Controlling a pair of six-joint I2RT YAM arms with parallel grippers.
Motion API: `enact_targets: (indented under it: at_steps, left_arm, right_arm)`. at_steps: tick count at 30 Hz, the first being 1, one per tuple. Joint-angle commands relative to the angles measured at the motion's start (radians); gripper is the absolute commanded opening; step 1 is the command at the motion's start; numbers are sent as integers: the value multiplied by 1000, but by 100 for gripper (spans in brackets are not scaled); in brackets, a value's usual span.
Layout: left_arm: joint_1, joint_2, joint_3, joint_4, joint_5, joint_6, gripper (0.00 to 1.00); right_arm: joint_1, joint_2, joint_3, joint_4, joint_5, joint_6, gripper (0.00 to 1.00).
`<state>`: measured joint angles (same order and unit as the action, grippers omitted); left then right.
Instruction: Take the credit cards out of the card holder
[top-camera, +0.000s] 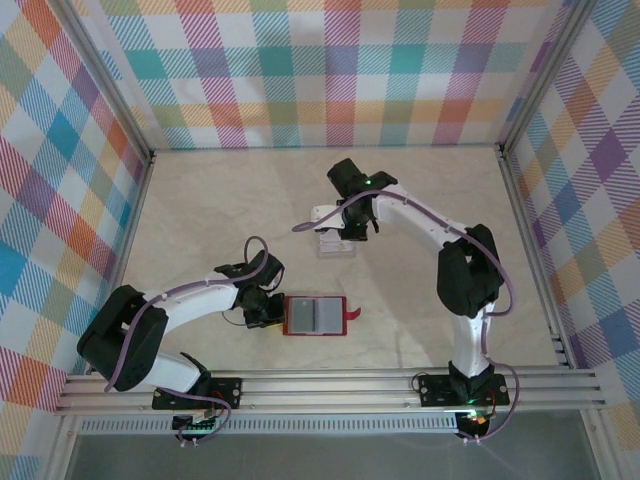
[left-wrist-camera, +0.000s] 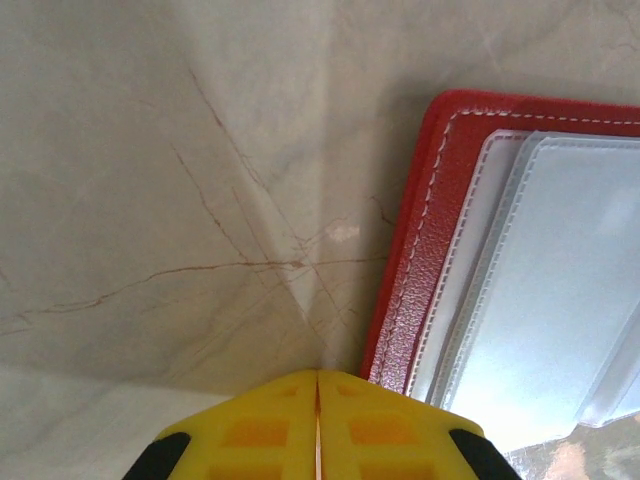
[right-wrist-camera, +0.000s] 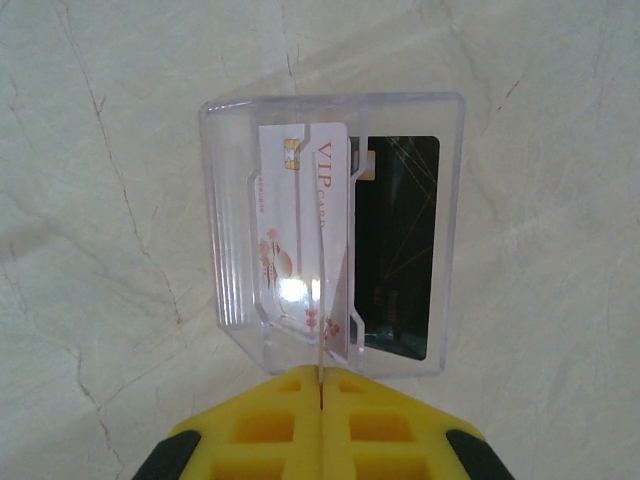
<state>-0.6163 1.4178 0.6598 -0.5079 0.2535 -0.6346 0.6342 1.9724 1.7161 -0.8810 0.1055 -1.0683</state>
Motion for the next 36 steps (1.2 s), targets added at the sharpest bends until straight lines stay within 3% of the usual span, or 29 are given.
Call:
enact_targets:
  at_steps: [1, 11, 15, 23, 28, 36]
  left_arm:
    - [9, -4, -15, 23, 26, 2, 9]
    - [9, -4, -15, 19, 29, 7, 9]
    - [9, 0, -14, 20, 29, 7, 9]
    - [9, -2, -1, 5, 18, 9, 9]
    - [9, 21, 8, 14, 41, 12, 8]
    - [-11, 9, -8, 34, 101, 13, 7]
  right_arm:
    - [-4, 44, 54, -59, -9, -43, 0]
    - [5, 116, 96, -88, -16, -50, 0]
    - [7, 110, 79, 39, 45, -32, 28]
    - [9, 1, -1, 254, 126, 18, 33]
    - [18, -88, -45, 235, 75, 197, 35]
    - [57, -310, -275, 322, -116, 746, 44]
